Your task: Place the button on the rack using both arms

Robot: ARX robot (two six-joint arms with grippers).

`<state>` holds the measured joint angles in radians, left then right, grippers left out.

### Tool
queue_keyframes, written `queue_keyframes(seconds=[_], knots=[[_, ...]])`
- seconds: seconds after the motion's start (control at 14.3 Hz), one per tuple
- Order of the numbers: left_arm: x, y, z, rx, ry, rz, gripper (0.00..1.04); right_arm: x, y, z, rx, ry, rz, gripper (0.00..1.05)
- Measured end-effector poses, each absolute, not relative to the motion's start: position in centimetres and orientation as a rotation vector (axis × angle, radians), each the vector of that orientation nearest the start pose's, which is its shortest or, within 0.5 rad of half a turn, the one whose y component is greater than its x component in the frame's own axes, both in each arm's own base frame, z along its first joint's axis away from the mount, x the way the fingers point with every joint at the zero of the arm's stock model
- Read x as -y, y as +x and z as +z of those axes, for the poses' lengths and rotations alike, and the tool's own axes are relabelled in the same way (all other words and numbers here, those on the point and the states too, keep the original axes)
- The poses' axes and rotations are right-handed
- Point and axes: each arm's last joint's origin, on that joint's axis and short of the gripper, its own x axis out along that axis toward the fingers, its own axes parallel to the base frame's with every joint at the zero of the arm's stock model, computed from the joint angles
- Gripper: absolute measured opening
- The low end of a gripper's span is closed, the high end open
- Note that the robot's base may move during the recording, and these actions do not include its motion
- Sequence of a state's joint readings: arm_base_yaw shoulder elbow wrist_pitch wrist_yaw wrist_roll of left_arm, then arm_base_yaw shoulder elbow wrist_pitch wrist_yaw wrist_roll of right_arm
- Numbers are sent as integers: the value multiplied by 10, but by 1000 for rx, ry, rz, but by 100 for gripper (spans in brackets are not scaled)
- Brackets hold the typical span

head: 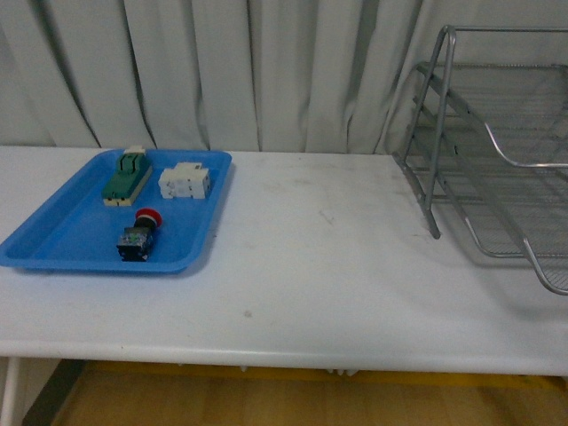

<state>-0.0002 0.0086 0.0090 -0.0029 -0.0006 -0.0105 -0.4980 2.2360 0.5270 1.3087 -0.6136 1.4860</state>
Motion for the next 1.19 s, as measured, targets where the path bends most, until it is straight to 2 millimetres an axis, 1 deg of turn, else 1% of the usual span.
queue_keyframes(seconds=[0.14, 0.21, 0.28, 0.35, 0.42, 0.7, 0.77, 0.84, 0.91, 0.98, 1.05, 1.12, 1.19], knots=[[0, 98, 166, -2, -10, 0, 98, 123, 259, 30, -362, 1726, -200, 84], [0, 98, 166, -3, -10, 0, 98, 124, 257, 35, -348, 1737, -200, 95], [0, 98, 166, -3, -10, 0, 98, 127, 258, 43, -321, 1736, -185, 100], [0, 98, 166, -3, -10, 0, 98, 128, 260, 52, -299, 1725, -158, 97], [0, 98, 166, -3, -10, 0, 98, 129, 258, 58, -284, 1734, -149, 98], [0, 98, 166, -3, -10, 0, 98, 125, 239, 86, -257, 1749, -72, 98], [0, 98, 166, -3, -10, 0, 98, 117, 227, 88, -303, 1762, -43, 98], [0, 98, 166, -3, -10, 0, 98, 110, 221, 86, -340, 1767, -28, 98], [0, 98, 166, -2, -11, 1, 98, 100, 212, 88, -364, 1714, -65, 94], [0, 98, 166, -3, -10, -1, 98, 72, 194, 121, -241, 1287, -53, 78], [0, 98, 166, -2, -10, 0, 98, 51, 180, 152, -92, 823, 4, 63], [0, 98, 166, -2, -10, 0, 98, 32, 162, 153, -87, 499, -2, 48], [0, 98, 166, -2, -10, 0, 98, 21, 150, 146, -126, 316, -4, 37]])
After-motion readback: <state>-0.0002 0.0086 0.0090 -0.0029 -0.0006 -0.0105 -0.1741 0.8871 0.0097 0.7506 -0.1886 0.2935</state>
